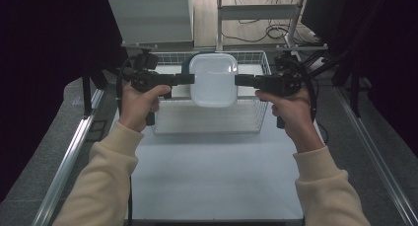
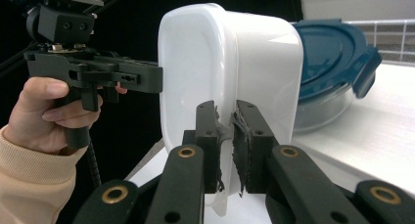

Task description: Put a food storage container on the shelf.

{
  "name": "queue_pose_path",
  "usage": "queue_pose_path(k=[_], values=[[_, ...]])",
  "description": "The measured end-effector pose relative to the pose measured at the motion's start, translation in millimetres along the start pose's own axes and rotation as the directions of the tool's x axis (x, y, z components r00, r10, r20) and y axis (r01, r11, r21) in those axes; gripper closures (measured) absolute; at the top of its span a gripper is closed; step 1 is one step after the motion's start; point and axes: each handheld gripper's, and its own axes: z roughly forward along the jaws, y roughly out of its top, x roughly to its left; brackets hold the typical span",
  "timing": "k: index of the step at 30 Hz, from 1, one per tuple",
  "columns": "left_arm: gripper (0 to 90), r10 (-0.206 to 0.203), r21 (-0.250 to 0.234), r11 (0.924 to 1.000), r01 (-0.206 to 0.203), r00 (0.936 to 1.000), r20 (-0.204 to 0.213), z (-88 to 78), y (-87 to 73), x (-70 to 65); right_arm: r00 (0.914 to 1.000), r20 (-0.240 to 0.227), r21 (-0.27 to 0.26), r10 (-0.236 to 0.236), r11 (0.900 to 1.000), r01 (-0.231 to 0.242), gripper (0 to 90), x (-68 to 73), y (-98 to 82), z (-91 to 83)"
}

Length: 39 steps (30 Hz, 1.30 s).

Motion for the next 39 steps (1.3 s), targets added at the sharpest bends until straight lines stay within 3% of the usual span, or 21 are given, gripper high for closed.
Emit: queue_pose_path(k=[2,13,22,26,33,35,36,39], values=[[77.7,-0.002,-0.005,1.0000,0.002,1.0000,0.000,-1.2,8.8,1.0,0.9996,-0.024,-0.010,0.015,1.000,-0.016,80.8,-4.2,7.2,0.6],[77.8,-0.028,0.004,0.9996,0.028,0.9994,-0.019,-3.3,45.8,9.6,0.9974,-0.041,-0.005,0.060,0.998,-0.060,80.8,-13.1,40.4,11.0],[77.7,-0.044,0.002,0.9990,0.044,0.9987,-0.026,-5.4,56.1,17.3,0.9956,-0.046,0.009,0.081,0.997,-0.081,80.8,-15.1,55.3,19.1],[77.5,-0.072,0.011,0.9973,0.072,0.9971,-0.027,-2.5,60.9,24.6,0.9940,-0.042,0.018,0.101,0.995,-0.100,80.8,-19.3,59.1,25.0],[77.5,-0.133,0.035,0.9904,0.134,0.9907,-0.027,4.6,65.8,44.3,0.9865,-0.044,0.053,0.158,0.986,-0.156,80.8,-31.9,65.9,40.7],[77.4,-0.150,0.035,0.9879,0.151,0.9883,-0.029,5.9,66.5,50.8,0.9815,-0.051,0.060,0.184,0.982,-0.181,80.6,-37.4,64.7,46.8],[77.5,-0.157,0.036,0.9867,0.158,0.9872,-0.025,5.7,67.3,52.5,0.9746,-0.068,0.057,0.214,0.976,-0.210,80.7,-41.8,63.9,49.7],[77.8,-0.177,0.036,0.9834,0.178,0.9840,-0.017,6.2,70.1,57.3,0.9671,-0.085,0.049,0.240,0.970,-0.236,80.5,-48.4,64.8,54.3]])
